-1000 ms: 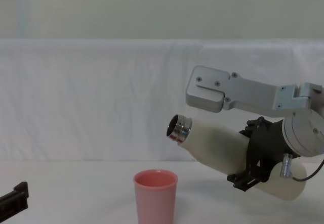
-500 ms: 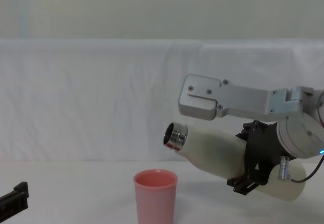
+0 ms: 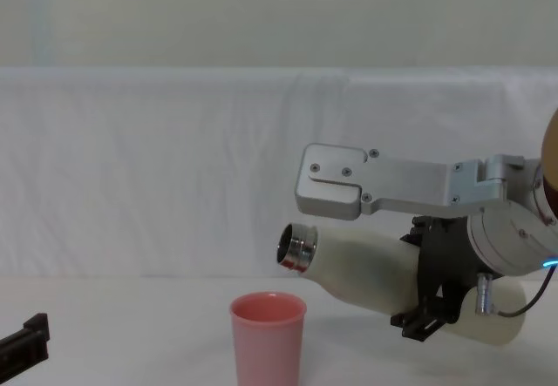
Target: Grasp the thermos with one hand and pour water into the cup lid.
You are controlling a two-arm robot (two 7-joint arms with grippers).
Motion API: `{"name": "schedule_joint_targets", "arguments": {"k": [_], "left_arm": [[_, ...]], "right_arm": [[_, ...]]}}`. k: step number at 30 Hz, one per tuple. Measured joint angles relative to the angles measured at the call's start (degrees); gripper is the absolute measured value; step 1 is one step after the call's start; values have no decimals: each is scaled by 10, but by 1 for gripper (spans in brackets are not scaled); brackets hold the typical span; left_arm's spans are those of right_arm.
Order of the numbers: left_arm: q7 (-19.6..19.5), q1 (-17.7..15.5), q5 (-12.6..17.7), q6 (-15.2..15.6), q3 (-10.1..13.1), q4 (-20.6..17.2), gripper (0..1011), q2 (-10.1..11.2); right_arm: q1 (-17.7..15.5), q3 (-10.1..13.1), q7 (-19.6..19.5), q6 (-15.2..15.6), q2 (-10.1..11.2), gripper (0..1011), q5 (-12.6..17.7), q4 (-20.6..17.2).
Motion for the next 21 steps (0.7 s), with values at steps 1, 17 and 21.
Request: {"name": "schedule_joint_targets", "arguments": {"k": [1,17,21], "left_arm": [[0,0,0,0,0,0,1001,0],[0,0,0,0,0,0,1001,0],[0,0,0,0,0,0,1001,0]], "right_arm": [[0,0,1,0,-1,947,-3,1],[2,0,20,-2,-7,946,-32,1],[5,-3,27,-1,-7,947,-41,1]]}}
